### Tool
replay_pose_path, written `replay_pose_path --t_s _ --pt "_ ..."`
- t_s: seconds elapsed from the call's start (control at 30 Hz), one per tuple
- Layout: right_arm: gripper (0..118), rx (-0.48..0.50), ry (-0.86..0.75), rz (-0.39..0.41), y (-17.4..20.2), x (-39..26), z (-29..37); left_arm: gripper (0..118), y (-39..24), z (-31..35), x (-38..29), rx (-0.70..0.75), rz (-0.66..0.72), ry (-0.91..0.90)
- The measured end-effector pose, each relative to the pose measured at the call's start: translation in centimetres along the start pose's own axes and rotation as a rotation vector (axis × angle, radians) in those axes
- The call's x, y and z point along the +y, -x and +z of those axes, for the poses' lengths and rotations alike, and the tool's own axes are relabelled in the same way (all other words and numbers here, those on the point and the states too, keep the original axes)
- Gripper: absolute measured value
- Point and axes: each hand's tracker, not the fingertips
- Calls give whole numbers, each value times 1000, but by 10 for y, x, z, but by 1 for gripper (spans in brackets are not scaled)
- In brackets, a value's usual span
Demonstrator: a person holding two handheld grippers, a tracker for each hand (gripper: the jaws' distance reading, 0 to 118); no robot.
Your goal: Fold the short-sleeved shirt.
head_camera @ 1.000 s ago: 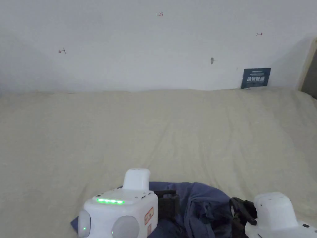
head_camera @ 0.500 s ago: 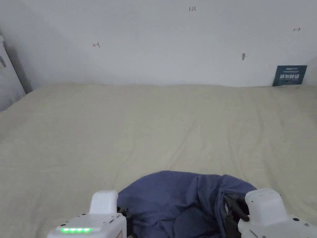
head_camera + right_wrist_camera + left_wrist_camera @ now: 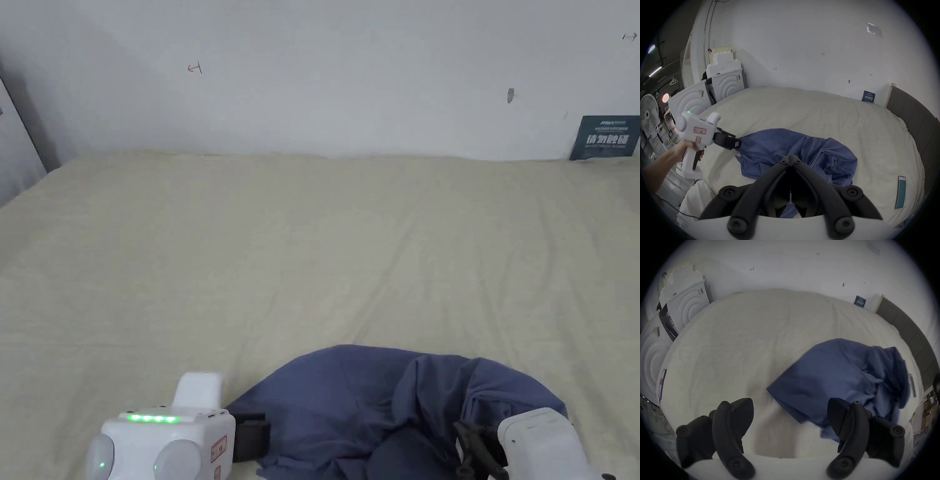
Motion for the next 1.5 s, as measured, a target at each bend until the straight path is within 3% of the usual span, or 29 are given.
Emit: replay_pose_path --t_s 0.17,0.33,0.43,0.47,0.5,0.53,0.57,0.6,0.77,0.97,1.07,1.1,1.13,1.17,1.2,1.23,1.5 --pt "2 17 56 11 2 -7 -20 99 0 -38 19 76 -84 77" --pt "2 7 90 9 -2 -11 -32 98 5 -67 12 35 -35 153" --pt "2 2 96 -5 -5 -11 -35 86 4 -60 7 48 -29 84" --pt "2 -2 98 -10 -5 -12 -36 78 2 -59 7 46 -46 74" --pt "2 -1 105 -16 -6 -13 -37 62 -2 -53 7 46 -47 73" --pt "2 -1 109 -23 -6 -14 -38 44 -5 -50 8 54 -52 68" --pt "2 1 112 -30 -6 -15 -38 14 -8 -47 9 56 -81 56" --pt "2 4 117 -34 -5 -16 -38 3 -11 -46 9 76 -111 39" --pt "2 2 128 -18 0 -22 -33 2 -28 -50 8 141 -206 51" --pt "2 35 165 -51 -2 -36 -26 2 -18 -29 11 81 -107 -3" --pt "2 89 199 -107 -2 -50 -22 2 -19 -20 16 71 -106 -19" --pt "8 114 232 -115 -2 -56 -23 2 -20 -17 17 67 -110 -21" --pt "26 127 276 -118 0 -61 -25 2 -21 -15 19 64 -113 -22" --pt "59 100 318 -119 2 -67 -27 2 -22 -12 22 63 -112 -39" --pt "102 97 350 -120 3 -74 -29 2 -22 -11 23 56 -110 -51" --pt "112 92 402 -108 5 -81 -32 2 -23 -7 27 44 -102 -48" --pt "112 -5 439 -57 16 -111 -48 2 -26 5 30 21 -84 -86"
